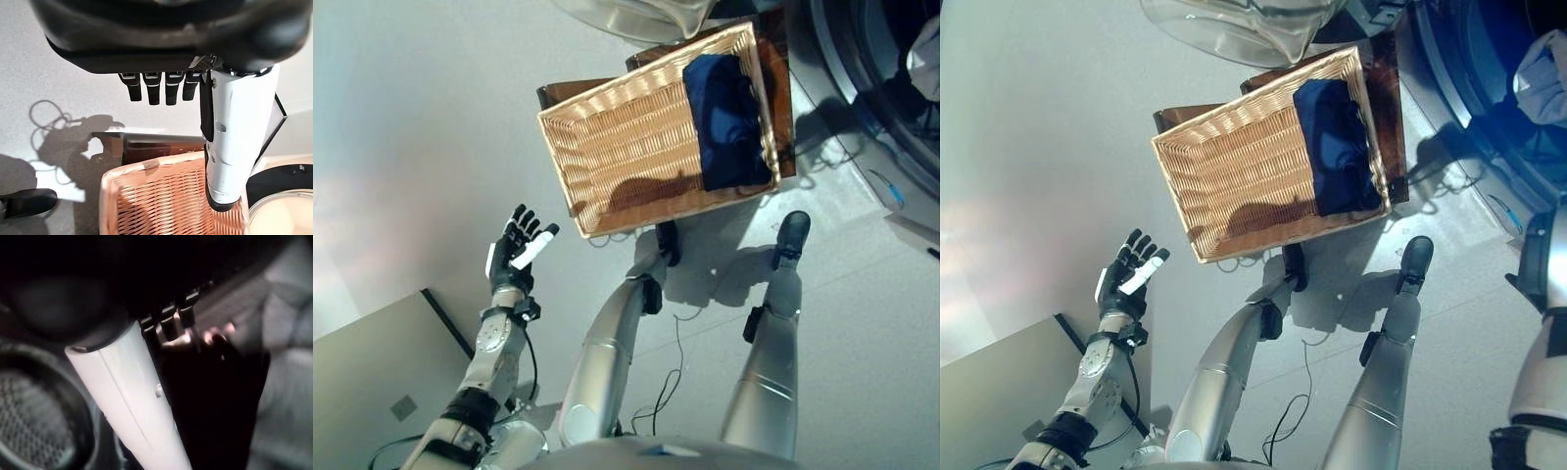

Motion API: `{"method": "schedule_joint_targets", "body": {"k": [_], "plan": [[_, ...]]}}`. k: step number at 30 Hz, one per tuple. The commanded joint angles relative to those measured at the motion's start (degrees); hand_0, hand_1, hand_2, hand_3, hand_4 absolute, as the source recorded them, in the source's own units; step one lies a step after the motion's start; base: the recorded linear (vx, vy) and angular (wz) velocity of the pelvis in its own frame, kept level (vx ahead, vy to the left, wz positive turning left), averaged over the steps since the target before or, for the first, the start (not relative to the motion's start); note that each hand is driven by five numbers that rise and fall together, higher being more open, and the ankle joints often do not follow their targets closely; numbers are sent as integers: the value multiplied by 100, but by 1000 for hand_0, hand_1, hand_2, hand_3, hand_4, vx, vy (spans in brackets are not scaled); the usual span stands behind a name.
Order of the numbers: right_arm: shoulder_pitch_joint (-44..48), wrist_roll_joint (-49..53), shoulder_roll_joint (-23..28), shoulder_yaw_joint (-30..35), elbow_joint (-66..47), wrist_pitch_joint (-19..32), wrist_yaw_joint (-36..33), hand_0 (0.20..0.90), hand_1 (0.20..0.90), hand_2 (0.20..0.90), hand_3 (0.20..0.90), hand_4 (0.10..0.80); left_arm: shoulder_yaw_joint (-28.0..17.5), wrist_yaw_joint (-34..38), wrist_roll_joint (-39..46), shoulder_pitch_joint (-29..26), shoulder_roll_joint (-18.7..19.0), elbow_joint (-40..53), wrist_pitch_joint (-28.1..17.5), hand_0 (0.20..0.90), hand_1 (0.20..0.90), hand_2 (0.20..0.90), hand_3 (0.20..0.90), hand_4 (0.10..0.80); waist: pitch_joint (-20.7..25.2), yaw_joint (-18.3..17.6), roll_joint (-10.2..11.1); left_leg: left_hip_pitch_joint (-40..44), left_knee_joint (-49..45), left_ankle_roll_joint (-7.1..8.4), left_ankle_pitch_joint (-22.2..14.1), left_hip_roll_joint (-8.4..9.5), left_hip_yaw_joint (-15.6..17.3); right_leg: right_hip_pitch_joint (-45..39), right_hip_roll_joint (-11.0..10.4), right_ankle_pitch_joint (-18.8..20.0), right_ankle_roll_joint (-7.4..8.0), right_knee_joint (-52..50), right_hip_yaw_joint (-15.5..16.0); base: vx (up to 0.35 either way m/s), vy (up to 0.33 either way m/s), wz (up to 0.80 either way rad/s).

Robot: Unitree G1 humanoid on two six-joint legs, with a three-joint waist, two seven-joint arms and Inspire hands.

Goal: Pick up the clothes and place them into the washing machine

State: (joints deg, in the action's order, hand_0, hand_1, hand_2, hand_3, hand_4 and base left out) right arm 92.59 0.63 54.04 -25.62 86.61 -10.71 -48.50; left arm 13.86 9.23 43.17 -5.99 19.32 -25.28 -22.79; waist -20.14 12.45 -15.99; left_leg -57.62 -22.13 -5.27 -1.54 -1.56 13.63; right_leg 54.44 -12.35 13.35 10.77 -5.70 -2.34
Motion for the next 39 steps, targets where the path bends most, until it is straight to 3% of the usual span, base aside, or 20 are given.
{"method": "schedule_joint_targets", "body": {"k": [1, 7, 19, 39], "plan": [[-249, -1298, 1121, -915, -596, -475, -691, 900, 900, 900, 900, 800, -601, 167, -204, 436, 196, 245, -370, 900, 900, 900, 900, 800, 187, 494, -258, 1099, 2389, 726, 1052, 95, -458, -290, 336, -870, -334, -550, 152, 0, 0, 0], [-693, -1622, 1122, -604, -891, -606, -827, 900, 900, 900, 900, 800, -621, 193, -300, 374, 121, 173, -410, 900, 900, 900, 900, 800, 182, 483, -179, 1111, 2426, 749, 1074, 101, -501, -435, 323, -824, -328, -431, 185, 3, -1, 2], [-1669, -1803, 591, -139, -848, -412, -804, 900, 900, 900, 900, 800, -529, 210, -416, 287, 109, 101, -419, 900, 900, 900, 900, 800, 171, 493, 28, 1193, 2427, 761, 1059, 126, -580, -829, 296, -709, -305, -124, 304, 2, -1, 4], [-3299, -2133, -1164, 649, -1322, -308, -857, 900, 900, 900, 900, 800, -655, 418, -563, 253, 26, -15, -378, 900, 900, 900, 900, 800, 157, 336, 491, 1477, 2446, 764, 951, 157, -565, -1695, 257, -326, -230, 520, 445, 2, 4, 2]]}}
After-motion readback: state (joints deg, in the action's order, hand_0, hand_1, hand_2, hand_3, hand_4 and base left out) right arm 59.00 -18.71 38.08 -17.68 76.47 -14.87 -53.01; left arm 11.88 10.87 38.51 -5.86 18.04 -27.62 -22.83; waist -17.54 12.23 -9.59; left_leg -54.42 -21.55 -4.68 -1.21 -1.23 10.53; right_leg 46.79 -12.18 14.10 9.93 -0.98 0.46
